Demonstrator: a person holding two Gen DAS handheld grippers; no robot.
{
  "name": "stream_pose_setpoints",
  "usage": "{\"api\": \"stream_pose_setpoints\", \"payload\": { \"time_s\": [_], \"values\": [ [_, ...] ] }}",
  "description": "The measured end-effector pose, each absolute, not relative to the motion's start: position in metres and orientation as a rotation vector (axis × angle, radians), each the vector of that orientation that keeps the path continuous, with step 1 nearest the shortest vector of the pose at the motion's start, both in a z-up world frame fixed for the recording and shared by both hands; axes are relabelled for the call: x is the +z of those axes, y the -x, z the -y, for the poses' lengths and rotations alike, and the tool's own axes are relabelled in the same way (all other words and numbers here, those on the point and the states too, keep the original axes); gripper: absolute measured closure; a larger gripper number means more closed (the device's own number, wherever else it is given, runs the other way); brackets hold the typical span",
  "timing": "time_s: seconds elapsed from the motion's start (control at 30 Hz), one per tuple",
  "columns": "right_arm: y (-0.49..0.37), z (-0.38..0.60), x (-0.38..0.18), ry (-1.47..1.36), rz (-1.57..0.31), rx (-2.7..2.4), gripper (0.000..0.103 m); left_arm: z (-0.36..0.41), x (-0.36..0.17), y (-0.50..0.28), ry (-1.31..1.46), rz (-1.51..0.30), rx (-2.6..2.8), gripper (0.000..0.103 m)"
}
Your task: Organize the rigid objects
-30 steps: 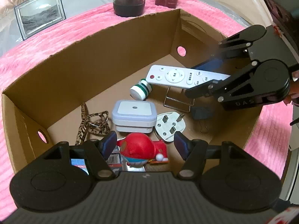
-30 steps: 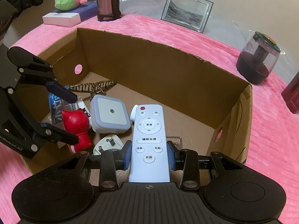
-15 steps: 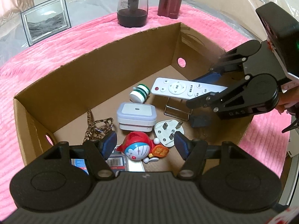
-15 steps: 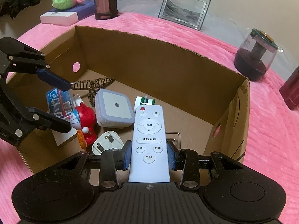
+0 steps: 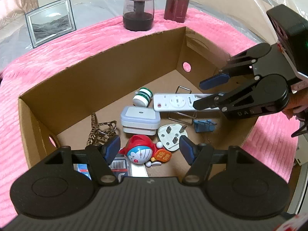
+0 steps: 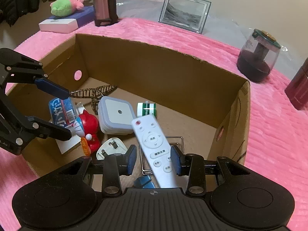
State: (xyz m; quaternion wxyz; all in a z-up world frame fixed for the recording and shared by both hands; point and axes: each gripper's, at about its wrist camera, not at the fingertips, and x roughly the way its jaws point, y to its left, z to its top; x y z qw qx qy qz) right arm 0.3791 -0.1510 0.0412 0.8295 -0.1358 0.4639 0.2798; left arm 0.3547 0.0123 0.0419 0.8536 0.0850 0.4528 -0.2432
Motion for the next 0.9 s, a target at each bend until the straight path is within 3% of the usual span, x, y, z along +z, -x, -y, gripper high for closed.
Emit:
{"api": "stream_pose_setpoints", "payload": {
  "time_s": [0.4,0.57,0.7,0.9],
  "values": [
    [-0.340,0.163,0.092,0.177,-0.892,0.574,0.067,-0.018,0.085,-0.310,-0.109,-0.845,-0.443,0.040],
    [-0.312,0.172,0.116,0.119,-0.854,0.560,0.065,-0.020,0.110,-0.278,-0.071,-0.780,-0.403,0.033],
    [-0.284,0.178,0.130,0.082,-0.822,0.561,0.042,-0.022,0.127,-0.250,-0.039,-0.729,-0.370,0.028],
    [-0.245,0.188,0.141,0.028,-0.793,0.553,0.031,-0.023,0.137,-0.206,-0.013,-0.679,-0.307,0.017]
  ]
}}
